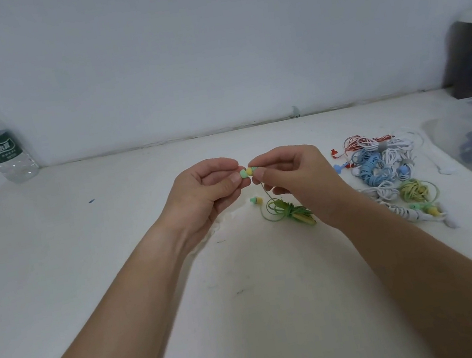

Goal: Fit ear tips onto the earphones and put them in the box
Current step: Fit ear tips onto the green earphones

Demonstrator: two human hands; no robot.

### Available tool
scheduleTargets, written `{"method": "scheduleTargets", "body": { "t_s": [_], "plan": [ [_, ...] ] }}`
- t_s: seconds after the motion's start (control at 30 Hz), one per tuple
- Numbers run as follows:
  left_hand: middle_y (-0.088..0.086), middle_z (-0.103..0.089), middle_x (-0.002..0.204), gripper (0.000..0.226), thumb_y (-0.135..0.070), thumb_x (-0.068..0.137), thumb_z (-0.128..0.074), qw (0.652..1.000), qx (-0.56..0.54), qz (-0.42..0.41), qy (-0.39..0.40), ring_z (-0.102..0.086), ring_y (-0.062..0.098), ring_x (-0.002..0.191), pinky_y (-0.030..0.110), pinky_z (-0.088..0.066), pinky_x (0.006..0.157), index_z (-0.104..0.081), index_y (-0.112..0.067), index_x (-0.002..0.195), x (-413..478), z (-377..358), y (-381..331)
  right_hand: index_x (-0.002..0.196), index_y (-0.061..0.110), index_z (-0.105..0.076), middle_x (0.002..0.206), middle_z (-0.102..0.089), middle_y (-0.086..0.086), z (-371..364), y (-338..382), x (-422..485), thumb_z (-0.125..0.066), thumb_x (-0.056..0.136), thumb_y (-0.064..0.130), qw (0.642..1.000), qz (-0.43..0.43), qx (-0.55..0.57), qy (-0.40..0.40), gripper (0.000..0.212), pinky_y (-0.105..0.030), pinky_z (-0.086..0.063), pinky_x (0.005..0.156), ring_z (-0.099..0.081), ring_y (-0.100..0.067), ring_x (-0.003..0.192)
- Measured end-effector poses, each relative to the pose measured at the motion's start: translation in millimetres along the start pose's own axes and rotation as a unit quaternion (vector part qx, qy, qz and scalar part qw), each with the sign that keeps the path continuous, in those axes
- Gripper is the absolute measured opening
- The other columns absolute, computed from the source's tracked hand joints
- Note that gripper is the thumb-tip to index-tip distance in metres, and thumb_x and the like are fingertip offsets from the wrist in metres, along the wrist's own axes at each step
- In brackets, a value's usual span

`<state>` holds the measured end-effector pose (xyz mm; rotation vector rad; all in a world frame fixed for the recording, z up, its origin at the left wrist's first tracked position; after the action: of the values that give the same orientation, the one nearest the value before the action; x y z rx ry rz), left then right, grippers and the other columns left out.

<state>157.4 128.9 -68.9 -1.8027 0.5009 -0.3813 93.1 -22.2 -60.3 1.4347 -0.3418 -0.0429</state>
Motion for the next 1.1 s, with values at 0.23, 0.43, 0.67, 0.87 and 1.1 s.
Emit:
{"method": "scheduleTargets", "body": {
  "t_s": [0.23,0.43,0.67,0.87,1.1],
  "plan": [
    [0.009,-0.076,0.085,0.025,-0.006,0.070,-0.071,1.000,-0.017,0.004,0.020,-0.075,0.017,0.083,0.019,-0.057,0.068,-0.066,-0.007,0.095,1.0,-2.5,1.8,0.094,0.017,-0.077,0.079,-0.075,-0.003,-0.7,1.2,-0.5,-0.073,0.088,0.011,1.000,-0.004,0.013,0.026,0.009,-0.027,-0.051,0.071,-0.063,-0.011,0.071],
    [0.009,-0.076,0.082,0.015,0.005,0.085,-0.064,0.999,-0.020,0.016,0.023,-0.075,0.016,0.078,0.019,-0.057,0.067,-0.066,-0.006,0.094,0.4,-2.3,4.4,0.092,0.015,-0.077,0.080,-0.076,-0.008,-0.1,4.2,0.5,-0.073,0.087,0.006,0.999,0.021,-0.005,0.026,0.011,-0.026,-0.052,0.067,-0.064,-0.015,0.072],
    [0.011,-0.076,0.084,0.022,-0.002,0.072,-0.070,0.999,-0.026,0.024,0.029,-0.075,0.017,0.078,0.020,-0.058,0.068,-0.067,-0.005,0.093,0.2,-3.6,5.6,0.092,0.012,-0.077,0.079,-0.076,-0.005,1.1,8.2,3.1,-0.073,0.086,0.001,0.996,0.069,-0.035,0.039,0.012,-0.022,-0.054,0.070,-0.069,-0.013,0.074],
    [0.011,-0.075,0.084,0.024,-0.002,0.070,-0.070,0.999,-0.028,0.030,0.036,-0.075,0.018,0.078,0.020,-0.058,0.069,-0.068,-0.005,0.094,-0.2,-4.3,5.9,0.091,0.014,-0.077,0.081,-0.076,-0.006,0.6,11.4,2.3,-0.072,0.086,-0.001,0.994,0.090,-0.043,0.049,0.016,-0.027,-0.056,0.074,-0.070,-0.015,0.076],
    [0.012,-0.075,0.086,0.024,-0.003,0.070,-0.070,0.998,-0.034,0.031,0.044,-0.075,0.018,0.080,0.020,-0.058,0.068,-0.068,-0.005,0.094,-2.4,-6.1,4.7,0.095,0.014,-0.076,0.090,-0.074,-0.019,2.4,5.8,1.3,-0.069,0.089,0.000,0.997,0.059,0.000,0.053,0.017,-0.043,-0.055,0.079,-0.066,-0.030,0.085]
  ]
}}
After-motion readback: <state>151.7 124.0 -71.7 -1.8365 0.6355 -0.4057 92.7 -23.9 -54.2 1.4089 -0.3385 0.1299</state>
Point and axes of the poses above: each hand's wrist, its own x-axis towards the middle knuckle, its own z-axis out of the back of the hand, y = z × x, the point moved 7 cm from there along x, towards the middle knuckle
